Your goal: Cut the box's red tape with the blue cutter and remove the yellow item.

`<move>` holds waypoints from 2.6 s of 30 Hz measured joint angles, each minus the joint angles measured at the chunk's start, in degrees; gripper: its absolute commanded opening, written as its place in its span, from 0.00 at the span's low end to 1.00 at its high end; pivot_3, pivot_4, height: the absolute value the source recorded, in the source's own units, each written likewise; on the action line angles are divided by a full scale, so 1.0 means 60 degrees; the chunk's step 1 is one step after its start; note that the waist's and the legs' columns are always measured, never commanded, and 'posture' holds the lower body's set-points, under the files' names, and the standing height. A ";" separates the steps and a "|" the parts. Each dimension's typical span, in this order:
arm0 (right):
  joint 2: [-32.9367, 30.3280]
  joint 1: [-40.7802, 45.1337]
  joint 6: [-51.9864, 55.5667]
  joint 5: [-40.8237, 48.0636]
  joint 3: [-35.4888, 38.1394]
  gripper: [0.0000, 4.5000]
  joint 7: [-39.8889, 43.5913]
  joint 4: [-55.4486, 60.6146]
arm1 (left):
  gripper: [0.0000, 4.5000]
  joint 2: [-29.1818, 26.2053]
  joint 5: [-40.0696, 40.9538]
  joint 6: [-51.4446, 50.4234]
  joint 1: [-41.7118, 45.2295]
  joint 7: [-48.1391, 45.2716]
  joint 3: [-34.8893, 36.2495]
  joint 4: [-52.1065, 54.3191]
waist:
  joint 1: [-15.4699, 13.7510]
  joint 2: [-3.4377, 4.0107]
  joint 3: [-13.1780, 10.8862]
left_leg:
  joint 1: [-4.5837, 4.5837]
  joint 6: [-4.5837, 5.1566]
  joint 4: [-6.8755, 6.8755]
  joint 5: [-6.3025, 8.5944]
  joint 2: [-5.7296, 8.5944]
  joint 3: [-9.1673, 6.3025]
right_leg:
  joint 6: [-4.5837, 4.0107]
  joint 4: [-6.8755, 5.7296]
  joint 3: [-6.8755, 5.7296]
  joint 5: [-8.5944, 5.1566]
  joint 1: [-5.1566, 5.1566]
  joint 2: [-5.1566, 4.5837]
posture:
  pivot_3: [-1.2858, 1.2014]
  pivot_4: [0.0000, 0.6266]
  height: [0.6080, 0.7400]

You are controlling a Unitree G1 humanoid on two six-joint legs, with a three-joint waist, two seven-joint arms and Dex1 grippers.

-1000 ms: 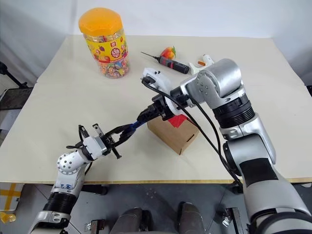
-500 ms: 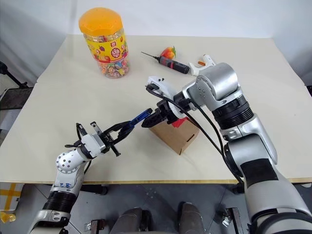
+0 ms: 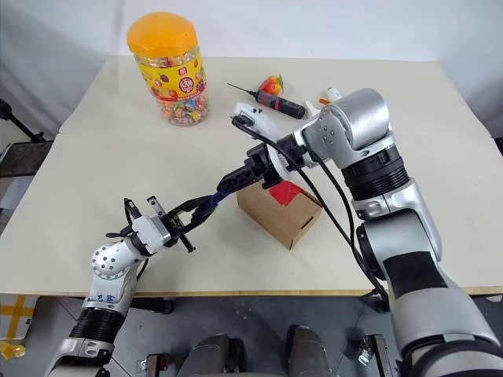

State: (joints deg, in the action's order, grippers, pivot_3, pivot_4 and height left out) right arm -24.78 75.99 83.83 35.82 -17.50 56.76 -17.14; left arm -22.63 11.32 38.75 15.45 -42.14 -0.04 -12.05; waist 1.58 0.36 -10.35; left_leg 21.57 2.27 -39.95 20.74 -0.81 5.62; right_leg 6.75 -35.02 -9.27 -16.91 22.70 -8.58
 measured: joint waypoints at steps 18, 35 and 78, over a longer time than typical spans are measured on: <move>0.0026 -0.0164 -0.0225 -0.0312 -0.0393 0.44 0.0153 -0.0271 | 0.10 -0.0021 0.0001 0.0000 0.0001 0.0002 0.0001 0.0002 | 0.0001 0.0000 0.0000 | 0.0000 0.0000 0.0000 0.0000 0.0001 0.0001 | 0.0000 0.0000 0.0000 0.0000 0.0000 0.0000 | 0.52 0.24 1.00; 0.0062 -0.0166 -0.0126 -0.0303 -0.0369 0.04 0.0268 -0.0071 | 0.26 -0.0094 0.0071 -0.0820 -0.0075 0.0038 -0.0004 0.0448 | -0.0004 0.0000 0.0000 | 0.0000 0.0000 -0.0001 0.0000 0.0001 -0.0002 | 0.0000 -0.0001 0.0000 0.0000 0.0000 0.0000 | 0.52 0.24 1.00; -0.2052 -0.2813 -0.0616 -0.0160 0.3857 0.04 -0.2513 0.3429 | 0.04 -0.0738 0.2644 -1.1379 0.1591 0.1712 -0.1347 0.5811 | -0.0274 0.0001 -0.0024 | 0.0013 -0.0006 0.0013 -0.0002 0.0010 0.0009 | 0.0003 0.0031 0.0026 -0.0002 0.0003 0.0020 | 0.52 0.24 1.00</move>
State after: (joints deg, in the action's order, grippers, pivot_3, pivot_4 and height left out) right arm -37.10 59.11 80.13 34.86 5.64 41.69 3.43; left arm -27.06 27.18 -29.53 24.99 -31.86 -8.12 22.82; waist -0.06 0.37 -10.49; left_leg 21.65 2.24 -39.87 20.72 -0.75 5.67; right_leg 6.77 -34.84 -9.11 -16.92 22.71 -8.45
